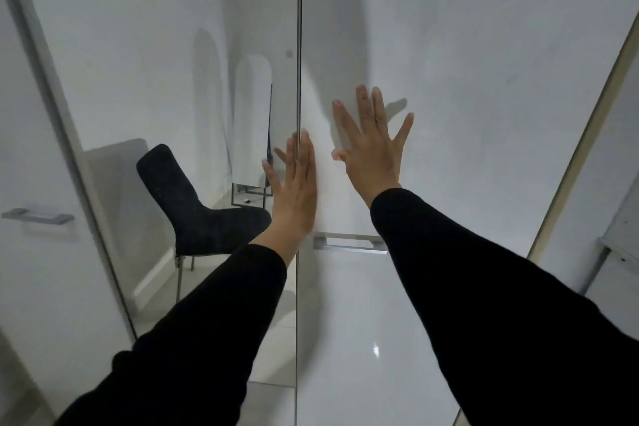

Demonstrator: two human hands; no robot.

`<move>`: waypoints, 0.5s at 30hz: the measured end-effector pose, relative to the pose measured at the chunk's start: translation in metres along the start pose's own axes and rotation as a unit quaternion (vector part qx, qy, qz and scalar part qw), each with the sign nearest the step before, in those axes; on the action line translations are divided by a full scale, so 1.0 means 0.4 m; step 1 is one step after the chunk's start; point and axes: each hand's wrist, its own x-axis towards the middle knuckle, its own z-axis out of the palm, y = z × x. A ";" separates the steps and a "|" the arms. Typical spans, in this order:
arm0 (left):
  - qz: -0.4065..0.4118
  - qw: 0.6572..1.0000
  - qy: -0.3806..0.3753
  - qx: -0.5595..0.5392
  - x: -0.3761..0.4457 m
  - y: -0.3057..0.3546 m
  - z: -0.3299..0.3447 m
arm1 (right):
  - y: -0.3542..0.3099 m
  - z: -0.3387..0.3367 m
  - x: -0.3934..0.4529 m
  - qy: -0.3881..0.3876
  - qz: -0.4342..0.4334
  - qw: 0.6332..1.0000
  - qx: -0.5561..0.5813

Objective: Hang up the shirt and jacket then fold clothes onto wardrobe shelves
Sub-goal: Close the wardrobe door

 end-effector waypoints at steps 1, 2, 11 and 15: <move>-0.001 1.000 -0.001 0.008 0.005 0.001 0.004 | 0.002 0.005 0.003 0.003 -0.001 1.000 0.003; -0.001 1.000 -0.004 0.016 0.011 0.001 0.008 | 0.002 0.009 0.006 0.003 -0.001 1.000 0.005; -0.012 0.999 -0.045 -0.021 0.006 0.006 -0.024 | -0.024 -0.021 -0.002 -0.032 0.038 0.998 0.023; -0.016 0.996 -0.067 -0.052 -0.021 0.000 -0.079 | -0.051 -0.071 -0.041 -0.059 0.054 0.996 0.046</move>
